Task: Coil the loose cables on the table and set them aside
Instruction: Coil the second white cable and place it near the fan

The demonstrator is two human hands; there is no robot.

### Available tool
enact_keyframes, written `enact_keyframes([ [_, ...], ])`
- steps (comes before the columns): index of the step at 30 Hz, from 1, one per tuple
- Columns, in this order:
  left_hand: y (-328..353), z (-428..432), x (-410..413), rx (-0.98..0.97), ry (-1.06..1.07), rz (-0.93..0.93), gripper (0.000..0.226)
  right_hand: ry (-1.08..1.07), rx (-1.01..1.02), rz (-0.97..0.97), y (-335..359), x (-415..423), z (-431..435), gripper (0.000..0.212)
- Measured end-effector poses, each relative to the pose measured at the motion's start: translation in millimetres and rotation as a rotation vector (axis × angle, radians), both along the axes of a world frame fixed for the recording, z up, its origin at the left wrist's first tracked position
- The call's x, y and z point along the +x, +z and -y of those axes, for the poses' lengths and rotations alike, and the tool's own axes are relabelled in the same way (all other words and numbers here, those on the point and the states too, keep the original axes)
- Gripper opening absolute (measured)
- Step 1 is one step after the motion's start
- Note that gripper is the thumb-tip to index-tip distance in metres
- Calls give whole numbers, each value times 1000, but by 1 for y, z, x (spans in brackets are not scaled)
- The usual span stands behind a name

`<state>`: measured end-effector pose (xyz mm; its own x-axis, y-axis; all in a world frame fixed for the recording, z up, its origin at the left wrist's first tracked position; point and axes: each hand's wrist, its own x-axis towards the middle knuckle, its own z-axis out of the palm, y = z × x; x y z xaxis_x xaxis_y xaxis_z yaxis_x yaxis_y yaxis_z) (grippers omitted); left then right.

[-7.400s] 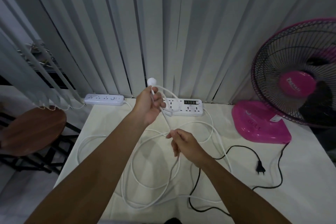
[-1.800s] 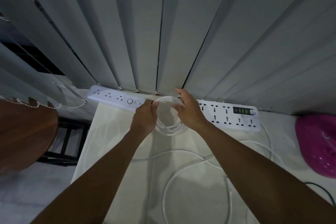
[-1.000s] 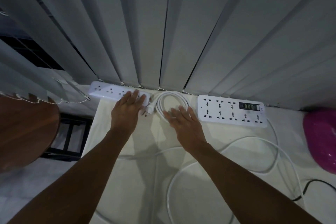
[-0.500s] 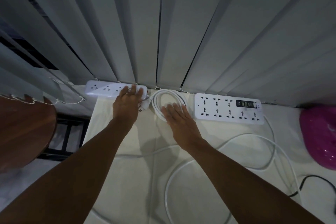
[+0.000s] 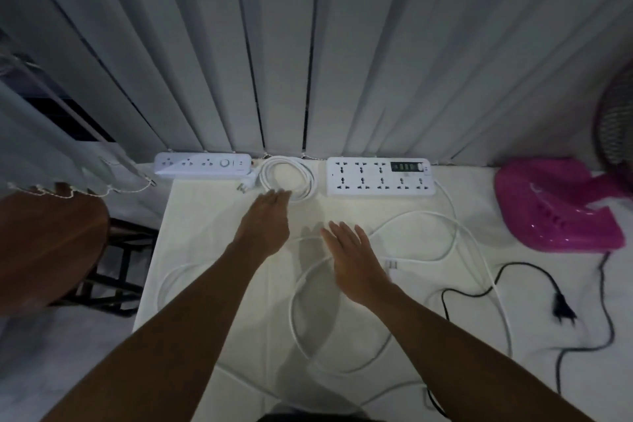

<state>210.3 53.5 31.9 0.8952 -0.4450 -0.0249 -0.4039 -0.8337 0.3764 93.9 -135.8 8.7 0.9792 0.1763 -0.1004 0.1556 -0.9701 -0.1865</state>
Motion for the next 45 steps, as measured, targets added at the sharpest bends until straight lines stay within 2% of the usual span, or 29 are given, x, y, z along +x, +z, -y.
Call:
enact_keyframes([
  [4, -3, 31, -80, -79, -114, 83, 48, -179, 14, -29, 2, -61, 41, 76],
  [6, -3, 46, -117, -67, -72, -123, 44, -247, 44, -66, 4, -91, 65, 78],
  [10, -17, 75, -179, -53, 1, -414, 40, -189, 98, -65, 4, -136, 101, 62],
  [12, -23, 86, -206, -53, 5, -481, 39, -161, 19, -73, 7, -143, 108, 62],
  [15, -27, 96, -231, -79, 61, -542, 39, -136, -64, -38, 12, -147, 112, 38],
  [17, -25, 102, -237, -113, 66, -602, 37, -151, -37, -35, 14, -144, 114, 25],
  [19, -17, 107, -236, -144, 60, -692, 33, -178, 46, -3, 15, -138, 117, 22],
  [21, 0, 109, -227, -277, 124, -793, 34, -254, 252, 6, 24, -130, 118, 33],
  [24, 36, 103, -196, -641, 333, -806, 39, -428, 560, -69, 44, -121, 125, 86],
  [25, 51, 101, -182, -799, 412, -839, 37, -457, 590, -87, 47, -119, 130, 87],
  [27, 86, 94, -157, -1092, 491, -935, 30, -429, 569, -146, 48, -117, 136, 64],
  [28, 104, 92, -146, -1199, 493, -968, 28, -377, 555, -178, 48, -117, 135, 59],
  [32, 165, 96, -123, -1483, 422, -1063, 21, -134, 595, -334, 55, -118, 106, 73],
  [34, 186, 105, -121, -1573, 368, -1120, 21, 31, 600, -270, 63, -113, 81, 83],
  [36, 205, 114, -122, -1623, 309, -1174, 22, 209, 596, -141, 76, -105, 57, 84],
  [38, 223, 119, -122, -1645, 248, -1211, 25, 328, 560, -100, 88, -97, 39, 71],
  [40, 240, 120, -120, -1653, 177, -1233, 27, 374, 429, -160, 93, -93, 29, 52],
  [42, 255, 118, -117, -1629, 95, -1244, 27, 421, 134, -243, 92, -93, 30, 39],
  [44, 265, 112, -115, -1567, 35, -1236, 25, 470, -198, -287, 87, -96, 39, 36],
  [45, 266, 108, -114, -1532, 24, -1222, 24, 466, -297, -284, 85, -97, 44, 37],
])
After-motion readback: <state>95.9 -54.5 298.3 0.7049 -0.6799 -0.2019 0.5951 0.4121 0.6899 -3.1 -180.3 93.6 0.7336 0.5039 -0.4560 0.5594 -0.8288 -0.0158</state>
